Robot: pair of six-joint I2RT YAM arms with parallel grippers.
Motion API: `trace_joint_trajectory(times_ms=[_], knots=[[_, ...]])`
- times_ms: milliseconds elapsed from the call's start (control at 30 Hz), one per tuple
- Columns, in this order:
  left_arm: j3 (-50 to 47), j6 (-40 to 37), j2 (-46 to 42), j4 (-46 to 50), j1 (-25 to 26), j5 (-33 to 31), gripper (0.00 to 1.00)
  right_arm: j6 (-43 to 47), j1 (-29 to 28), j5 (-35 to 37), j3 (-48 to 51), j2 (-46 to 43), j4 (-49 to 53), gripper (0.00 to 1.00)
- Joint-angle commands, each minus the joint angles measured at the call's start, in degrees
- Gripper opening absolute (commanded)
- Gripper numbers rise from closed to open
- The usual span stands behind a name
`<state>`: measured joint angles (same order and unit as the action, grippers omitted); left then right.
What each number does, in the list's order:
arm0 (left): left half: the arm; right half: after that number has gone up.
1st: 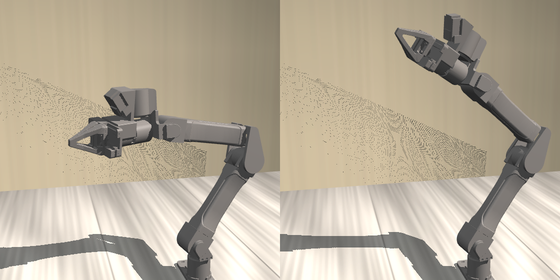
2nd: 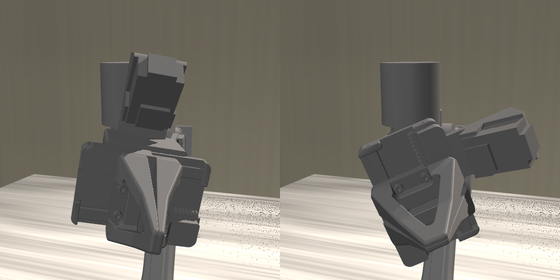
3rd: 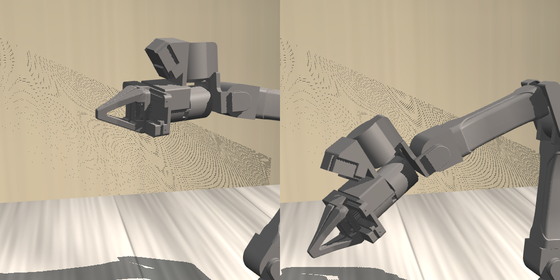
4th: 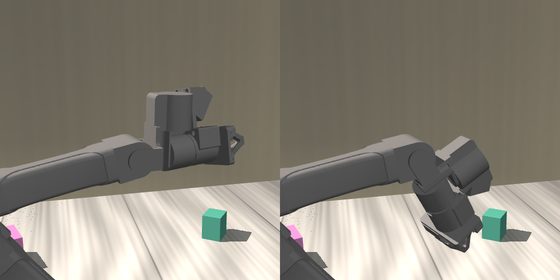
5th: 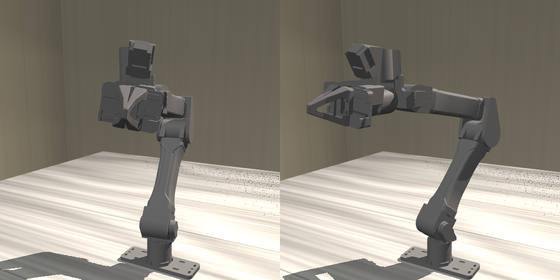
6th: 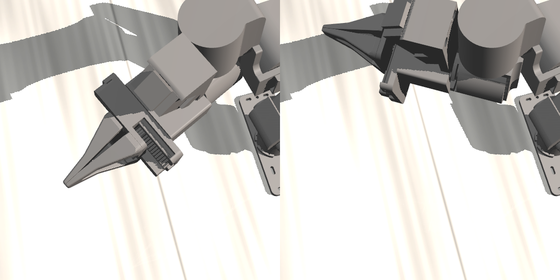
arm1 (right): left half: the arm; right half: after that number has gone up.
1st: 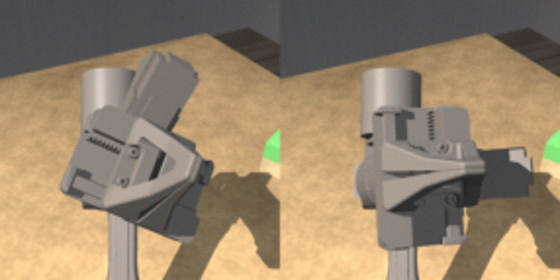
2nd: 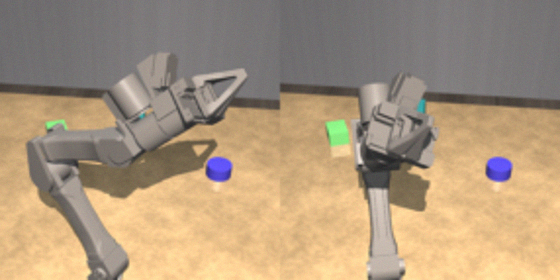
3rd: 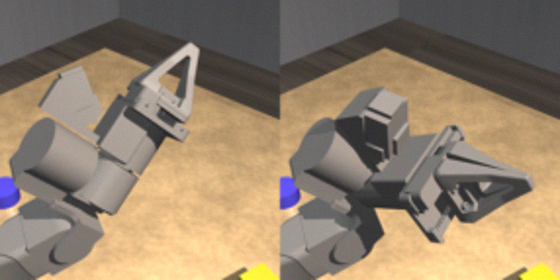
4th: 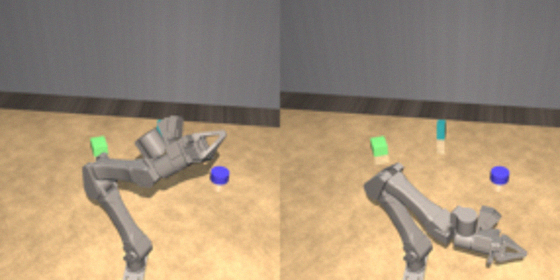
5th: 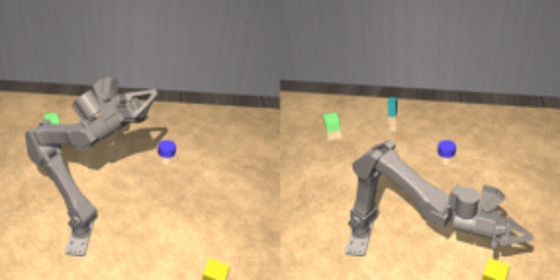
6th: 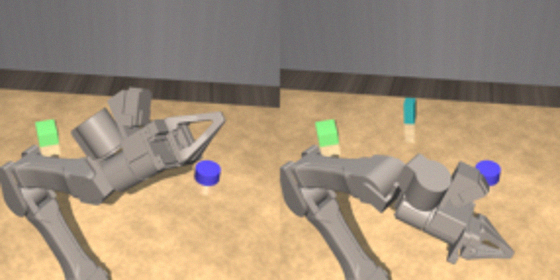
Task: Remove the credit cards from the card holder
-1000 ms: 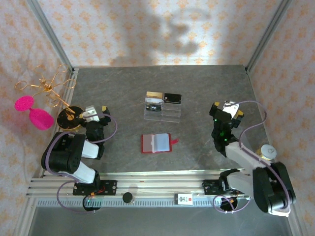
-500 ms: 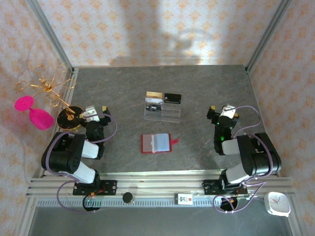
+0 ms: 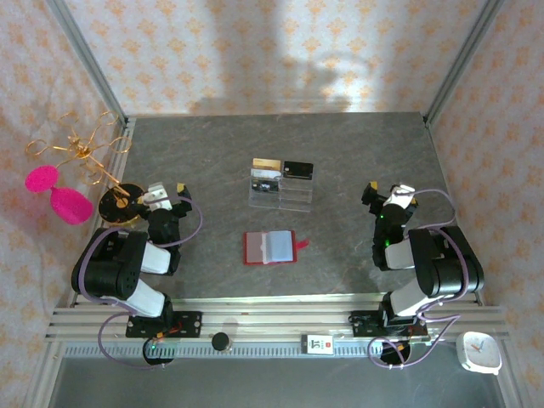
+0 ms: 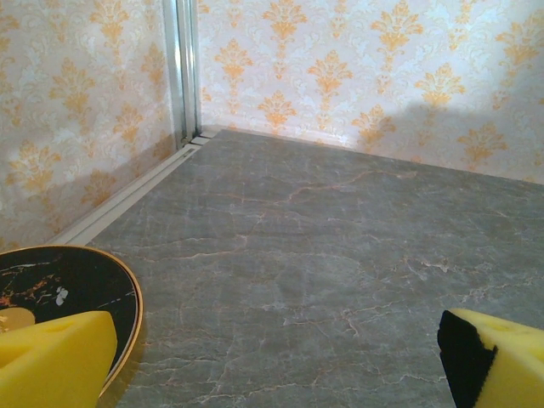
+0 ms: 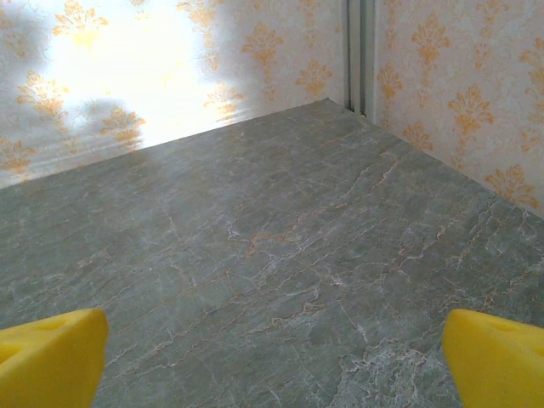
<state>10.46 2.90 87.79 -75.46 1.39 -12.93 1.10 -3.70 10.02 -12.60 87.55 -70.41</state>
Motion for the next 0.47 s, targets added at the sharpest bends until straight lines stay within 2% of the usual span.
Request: trace_joint_trajectory(times_ms=[0,433], knots=[[1.06,-0.58,0.37,-1.97,0.10,0.69,0.99,-0.74,0.01,-0.09,0.44,-0.46,-2.47,1.00],[1.08,-0.70,0.36,-1.97,0.04,0.69,0.99,-0.75,0.01,-0.09,0.42,-0.44,-2.36,1.00]])
